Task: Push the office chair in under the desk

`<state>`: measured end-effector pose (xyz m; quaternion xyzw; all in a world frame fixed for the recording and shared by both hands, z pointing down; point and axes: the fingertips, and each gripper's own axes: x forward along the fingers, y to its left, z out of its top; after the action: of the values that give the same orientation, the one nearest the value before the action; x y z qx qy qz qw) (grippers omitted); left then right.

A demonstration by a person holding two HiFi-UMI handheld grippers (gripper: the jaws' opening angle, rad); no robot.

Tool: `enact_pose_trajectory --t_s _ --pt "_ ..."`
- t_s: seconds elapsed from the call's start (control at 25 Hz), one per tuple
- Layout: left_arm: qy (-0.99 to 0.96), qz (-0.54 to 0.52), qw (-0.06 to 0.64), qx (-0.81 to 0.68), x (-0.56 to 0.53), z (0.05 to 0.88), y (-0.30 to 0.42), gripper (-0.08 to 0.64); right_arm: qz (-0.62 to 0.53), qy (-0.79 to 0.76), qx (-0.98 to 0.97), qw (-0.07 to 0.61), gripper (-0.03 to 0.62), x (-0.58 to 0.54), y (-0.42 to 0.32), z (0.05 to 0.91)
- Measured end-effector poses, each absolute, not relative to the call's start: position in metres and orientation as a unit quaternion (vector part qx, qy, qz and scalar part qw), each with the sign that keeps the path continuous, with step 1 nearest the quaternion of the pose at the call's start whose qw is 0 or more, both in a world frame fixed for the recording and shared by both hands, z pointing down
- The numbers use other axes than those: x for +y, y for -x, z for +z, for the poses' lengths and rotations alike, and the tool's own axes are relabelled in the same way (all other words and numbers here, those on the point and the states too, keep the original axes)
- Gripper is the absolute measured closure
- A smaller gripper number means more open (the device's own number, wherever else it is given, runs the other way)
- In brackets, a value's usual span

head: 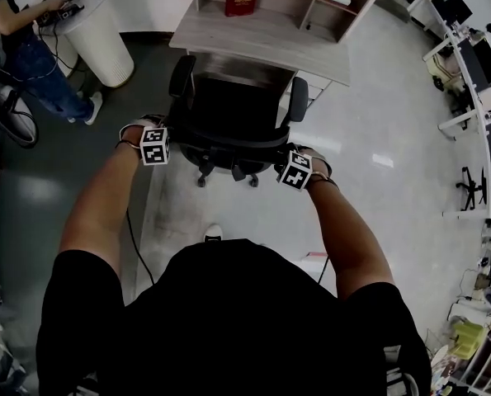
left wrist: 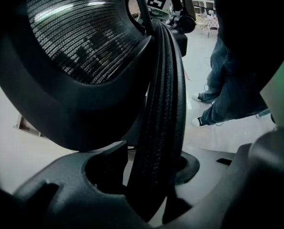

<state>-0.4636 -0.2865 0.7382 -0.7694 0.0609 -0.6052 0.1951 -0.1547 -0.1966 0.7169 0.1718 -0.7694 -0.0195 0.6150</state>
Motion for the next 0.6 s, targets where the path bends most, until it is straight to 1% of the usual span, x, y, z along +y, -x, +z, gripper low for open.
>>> enact_pose_trajectory --t_s 0.32,0.52,0.6 --pt "0.773 -0.596 0.206 0.068 -0.321 0.733 0.459 0.356 -0.022 -0.183 -0.766 0.616 0.383 -0.233 0.152 0.716" --pt "0.772 -0.603 0.189 0.064 -0.339 0.74 0.456 0.357 -0.022 -0.186 -0.764 0.618 0.38 -0.255 0.145 0.715" --pt "0.772 -0.6 0.198 0.066 -0.346 0.738 0.454 0.361 -0.021 -0.18 -0.765 0.618 0.377 -0.261 0.144 0.715"
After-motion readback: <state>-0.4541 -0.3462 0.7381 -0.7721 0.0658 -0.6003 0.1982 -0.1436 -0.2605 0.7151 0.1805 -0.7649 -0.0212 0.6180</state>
